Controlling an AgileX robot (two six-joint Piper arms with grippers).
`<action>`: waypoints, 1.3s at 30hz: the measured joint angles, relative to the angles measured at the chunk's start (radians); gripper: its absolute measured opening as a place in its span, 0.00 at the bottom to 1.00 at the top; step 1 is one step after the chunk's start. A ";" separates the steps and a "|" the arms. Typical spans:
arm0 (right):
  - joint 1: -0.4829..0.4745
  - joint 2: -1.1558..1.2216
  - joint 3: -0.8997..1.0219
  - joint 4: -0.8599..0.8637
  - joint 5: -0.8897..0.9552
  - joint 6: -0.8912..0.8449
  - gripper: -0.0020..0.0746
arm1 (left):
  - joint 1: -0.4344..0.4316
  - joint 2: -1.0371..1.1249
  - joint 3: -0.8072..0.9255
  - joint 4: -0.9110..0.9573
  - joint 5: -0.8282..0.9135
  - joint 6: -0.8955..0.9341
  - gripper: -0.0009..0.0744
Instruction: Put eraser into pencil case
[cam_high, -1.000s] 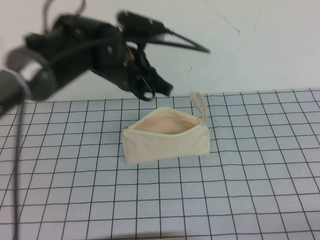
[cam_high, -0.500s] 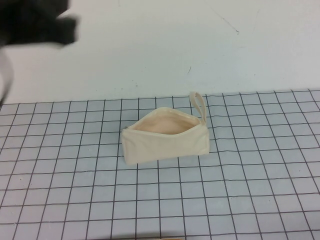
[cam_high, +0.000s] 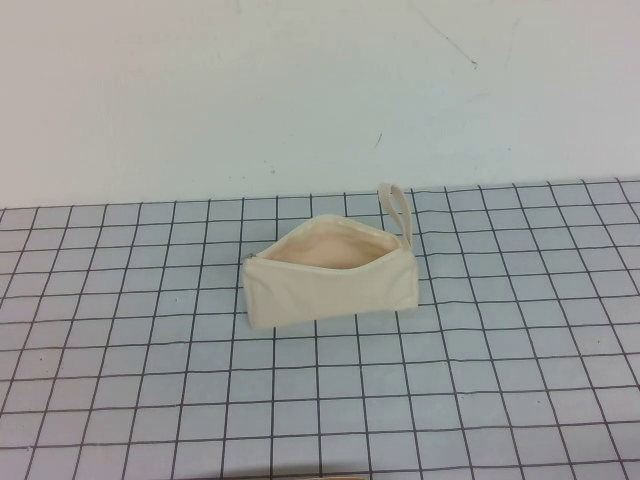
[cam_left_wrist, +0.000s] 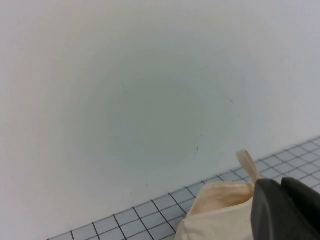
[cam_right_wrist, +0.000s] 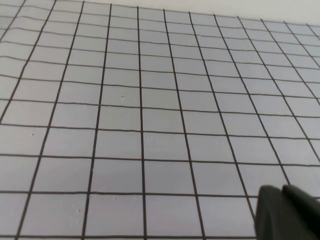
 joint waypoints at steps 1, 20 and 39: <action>0.000 0.000 0.000 0.000 0.000 0.000 0.02 | 0.000 -0.044 0.024 -0.002 0.009 0.000 0.01; 0.000 0.000 0.000 0.000 0.000 0.000 0.02 | 0.000 -0.149 0.173 -0.013 0.124 -0.116 0.01; 0.000 0.000 0.000 0.000 0.000 0.000 0.02 | 0.490 -0.149 0.609 -0.143 -0.266 -0.109 0.01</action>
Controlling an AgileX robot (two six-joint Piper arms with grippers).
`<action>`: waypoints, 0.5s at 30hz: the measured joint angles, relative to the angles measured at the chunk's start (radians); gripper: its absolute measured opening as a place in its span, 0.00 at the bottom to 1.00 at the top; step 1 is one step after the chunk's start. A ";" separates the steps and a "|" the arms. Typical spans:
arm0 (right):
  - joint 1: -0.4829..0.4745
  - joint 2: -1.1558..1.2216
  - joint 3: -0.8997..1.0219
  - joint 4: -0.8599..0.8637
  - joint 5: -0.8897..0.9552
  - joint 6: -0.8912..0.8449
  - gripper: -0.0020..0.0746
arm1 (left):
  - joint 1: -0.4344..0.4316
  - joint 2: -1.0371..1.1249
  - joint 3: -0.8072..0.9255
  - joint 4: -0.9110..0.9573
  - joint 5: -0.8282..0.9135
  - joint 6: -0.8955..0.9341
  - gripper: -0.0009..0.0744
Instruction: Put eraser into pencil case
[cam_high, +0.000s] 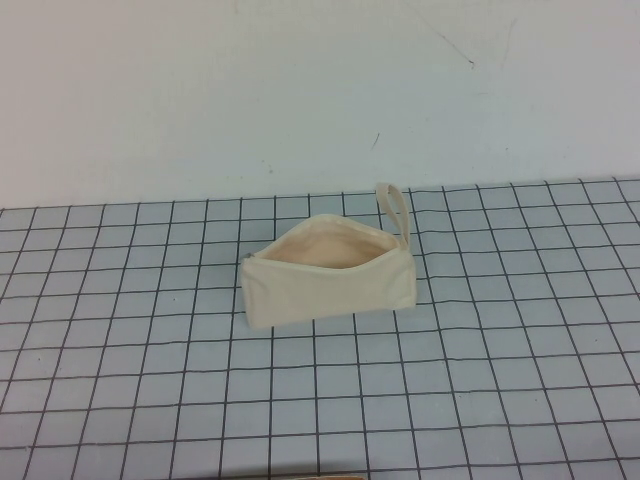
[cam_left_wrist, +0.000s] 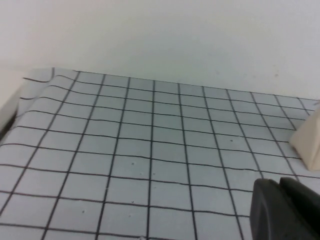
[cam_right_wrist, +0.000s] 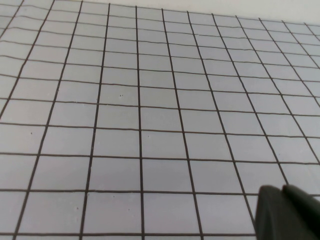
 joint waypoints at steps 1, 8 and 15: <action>0.000 0.000 0.000 0.000 0.000 0.000 0.02 | 0.007 0.000 0.000 0.003 0.014 0.001 0.01; 0.000 0.000 0.000 0.000 0.000 0.000 0.02 | 0.011 0.000 -0.003 0.011 0.149 0.064 0.01; 0.000 0.000 0.000 0.000 0.000 0.000 0.02 | 0.008 0.000 -0.004 0.011 0.155 0.104 0.01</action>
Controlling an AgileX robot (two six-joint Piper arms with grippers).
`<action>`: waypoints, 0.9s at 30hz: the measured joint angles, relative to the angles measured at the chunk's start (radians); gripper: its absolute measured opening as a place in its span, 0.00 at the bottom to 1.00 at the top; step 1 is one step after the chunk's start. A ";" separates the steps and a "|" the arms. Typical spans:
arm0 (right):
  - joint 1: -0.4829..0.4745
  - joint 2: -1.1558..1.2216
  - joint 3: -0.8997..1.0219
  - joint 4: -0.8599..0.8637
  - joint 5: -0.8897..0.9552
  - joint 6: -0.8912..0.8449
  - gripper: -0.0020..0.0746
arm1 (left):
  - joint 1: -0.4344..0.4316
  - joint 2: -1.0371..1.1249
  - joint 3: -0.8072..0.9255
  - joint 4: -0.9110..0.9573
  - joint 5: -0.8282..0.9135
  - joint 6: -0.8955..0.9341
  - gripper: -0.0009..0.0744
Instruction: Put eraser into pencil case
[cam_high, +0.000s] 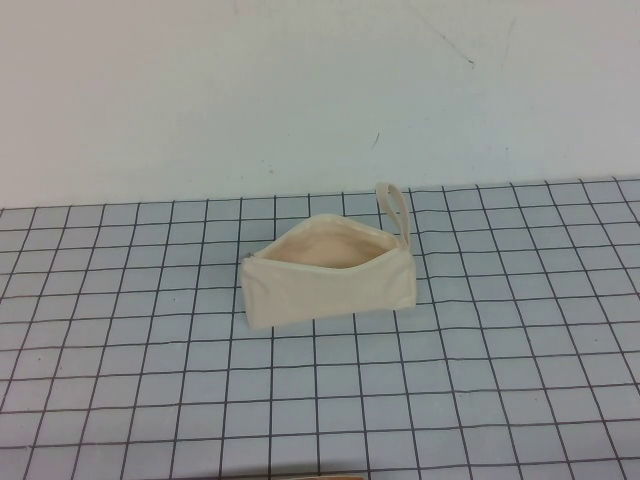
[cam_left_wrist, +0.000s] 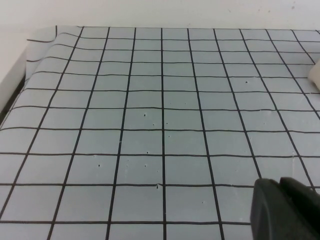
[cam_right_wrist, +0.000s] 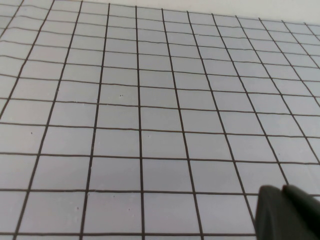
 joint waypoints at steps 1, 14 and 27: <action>0.000 0.000 0.000 0.000 0.000 0.000 0.02 | 0.000 0.000 0.000 0.000 0.000 0.000 0.01; 0.000 0.000 0.000 0.000 0.000 0.000 0.02 | -0.025 0.000 0.000 0.000 0.000 0.000 0.01; 0.000 0.000 0.000 0.000 0.000 0.000 0.02 | -0.026 0.000 0.000 0.000 0.000 0.000 0.01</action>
